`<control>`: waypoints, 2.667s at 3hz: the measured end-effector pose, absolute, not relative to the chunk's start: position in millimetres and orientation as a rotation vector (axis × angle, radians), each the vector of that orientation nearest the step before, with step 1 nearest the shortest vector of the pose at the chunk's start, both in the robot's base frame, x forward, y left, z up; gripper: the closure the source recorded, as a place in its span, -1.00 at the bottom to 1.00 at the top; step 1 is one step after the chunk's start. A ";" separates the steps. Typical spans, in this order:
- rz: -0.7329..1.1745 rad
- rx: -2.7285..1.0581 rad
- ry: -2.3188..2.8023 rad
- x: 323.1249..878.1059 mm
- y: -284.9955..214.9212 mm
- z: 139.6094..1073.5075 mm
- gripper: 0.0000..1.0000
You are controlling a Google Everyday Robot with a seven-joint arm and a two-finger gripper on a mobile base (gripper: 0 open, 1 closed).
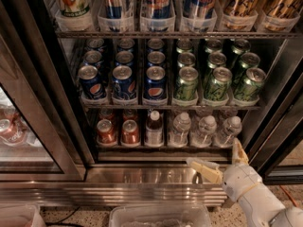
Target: Pick water bottle from bottom shelf of fridge
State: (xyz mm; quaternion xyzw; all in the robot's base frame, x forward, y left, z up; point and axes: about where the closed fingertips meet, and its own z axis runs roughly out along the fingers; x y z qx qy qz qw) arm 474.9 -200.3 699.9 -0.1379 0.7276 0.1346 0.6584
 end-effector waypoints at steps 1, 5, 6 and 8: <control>0.319 -0.254 1.669 461.2 -221.6 672.7 -1.00; 0.186 -0.304 1.530 473.7 -255.9 677.3 -1.00; 0.218 -0.254 1.544 477.1 -258.7 677.5 -1.00; 0.182 -0.189 1.552 478.9 -266.6 672.6 -1.00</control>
Offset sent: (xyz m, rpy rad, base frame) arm -0.0219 -0.0359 -0.0397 0.0596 0.0365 -0.0605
